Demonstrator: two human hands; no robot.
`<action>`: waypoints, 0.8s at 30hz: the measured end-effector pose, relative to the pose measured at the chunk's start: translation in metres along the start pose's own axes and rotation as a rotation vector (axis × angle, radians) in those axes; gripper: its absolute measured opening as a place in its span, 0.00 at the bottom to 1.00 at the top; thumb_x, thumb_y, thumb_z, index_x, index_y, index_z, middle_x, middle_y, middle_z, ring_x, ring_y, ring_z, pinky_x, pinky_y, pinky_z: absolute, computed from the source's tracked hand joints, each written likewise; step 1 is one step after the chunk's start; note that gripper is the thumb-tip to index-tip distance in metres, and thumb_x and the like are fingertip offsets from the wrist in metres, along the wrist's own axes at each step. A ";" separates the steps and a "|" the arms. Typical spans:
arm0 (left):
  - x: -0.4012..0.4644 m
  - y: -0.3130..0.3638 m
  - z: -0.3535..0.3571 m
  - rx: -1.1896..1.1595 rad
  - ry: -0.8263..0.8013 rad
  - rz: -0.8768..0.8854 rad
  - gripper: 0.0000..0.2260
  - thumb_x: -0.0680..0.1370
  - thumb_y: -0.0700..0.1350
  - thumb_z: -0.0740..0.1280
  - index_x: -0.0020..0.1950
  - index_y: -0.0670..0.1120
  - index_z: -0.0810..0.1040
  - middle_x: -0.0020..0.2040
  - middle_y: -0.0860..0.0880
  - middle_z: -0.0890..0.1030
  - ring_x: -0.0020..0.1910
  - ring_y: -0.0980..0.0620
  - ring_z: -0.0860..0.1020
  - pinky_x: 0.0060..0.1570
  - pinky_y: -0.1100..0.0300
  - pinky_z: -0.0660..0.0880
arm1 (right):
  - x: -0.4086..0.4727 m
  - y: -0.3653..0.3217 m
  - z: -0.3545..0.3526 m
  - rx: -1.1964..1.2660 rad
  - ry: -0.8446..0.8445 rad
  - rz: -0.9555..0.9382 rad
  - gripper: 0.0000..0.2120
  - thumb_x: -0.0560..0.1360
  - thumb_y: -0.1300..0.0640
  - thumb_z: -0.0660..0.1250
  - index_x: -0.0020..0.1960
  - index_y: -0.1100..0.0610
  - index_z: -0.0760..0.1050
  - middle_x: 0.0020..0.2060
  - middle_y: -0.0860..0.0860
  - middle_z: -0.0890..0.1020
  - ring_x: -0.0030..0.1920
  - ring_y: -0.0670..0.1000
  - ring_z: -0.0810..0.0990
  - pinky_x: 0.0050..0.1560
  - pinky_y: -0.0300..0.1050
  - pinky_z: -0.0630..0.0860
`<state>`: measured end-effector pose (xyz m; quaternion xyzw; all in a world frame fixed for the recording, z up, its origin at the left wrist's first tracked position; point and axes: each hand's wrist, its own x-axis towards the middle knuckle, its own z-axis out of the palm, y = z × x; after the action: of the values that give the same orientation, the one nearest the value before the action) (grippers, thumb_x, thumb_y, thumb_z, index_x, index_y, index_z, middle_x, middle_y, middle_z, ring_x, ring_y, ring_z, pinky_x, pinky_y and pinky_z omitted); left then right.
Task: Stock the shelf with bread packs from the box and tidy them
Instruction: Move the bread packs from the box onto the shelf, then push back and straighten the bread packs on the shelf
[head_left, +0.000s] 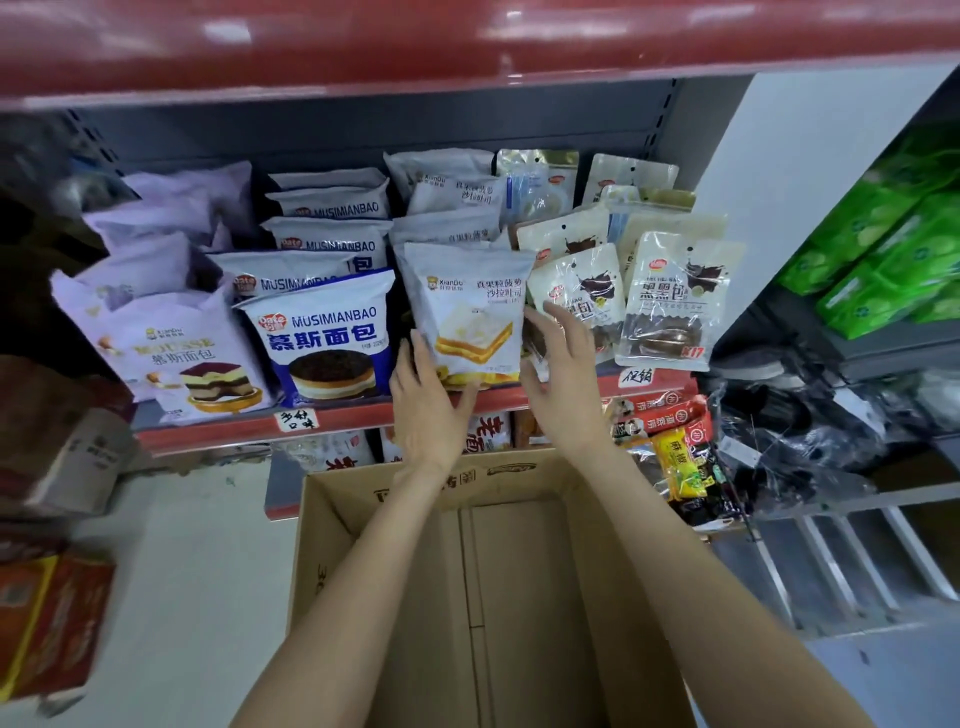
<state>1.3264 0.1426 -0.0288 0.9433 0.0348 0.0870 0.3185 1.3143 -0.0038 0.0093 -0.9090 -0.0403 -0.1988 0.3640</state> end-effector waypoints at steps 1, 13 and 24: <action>-0.005 0.003 -0.007 -0.039 -0.009 -0.006 0.36 0.77 0.57 0.64 0.78 0.44 0.51 0.77 0.42 0.57 0.74 0.42 0.58 0.70 0.50 0.61 | -0.009 -0.002 -0.003 0.017 -0.016 0.024 0.24 0.74 0.66 0.64 0.69 0.58 0.67 0.67 0.56 0.68 0.69 0.54 0.63 0.69 0.47 0.61; -0.066 0.059 -0.156 -0.145 -0.212 0.288 0.07 0.79 0.52 0.63 0.55 0.57 0.78 0.44 0.60 0.82 0.42 0.61 0.80 0.45 0.59 0.77 | -0.045 -0.051 -0.099 -0.284 -0.364 -0.077 0.10 0.78 0.50 0.61 0.56 0.51 0.76 0.44 0.49 0.84 0.45 0.52 0.82 0.43 0.47 0.78; -0.033 0.160 -0.267 -0.068 0.143 0.798 0.11 0.78 0.51 0.61 0.58 0.52 0.79 0.47 0.58 0.81 0.49 0.60 0.78 0.50 0.58 0.75 | 0.016 -0.134 -0.234 0.032 -0.360 -0.152 0.06 0.76 0.57 0.65 0.49 0.49 0.79 0.38 0.43 0.83 0.38 0.40 0.81 0.40 0.32 0.74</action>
<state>1.2458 0.1699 0.2726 0.8631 -0.3149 0.2705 0.2874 1.2217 -0.0653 0.2553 -0.9183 -0.1764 -0.0590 0.3494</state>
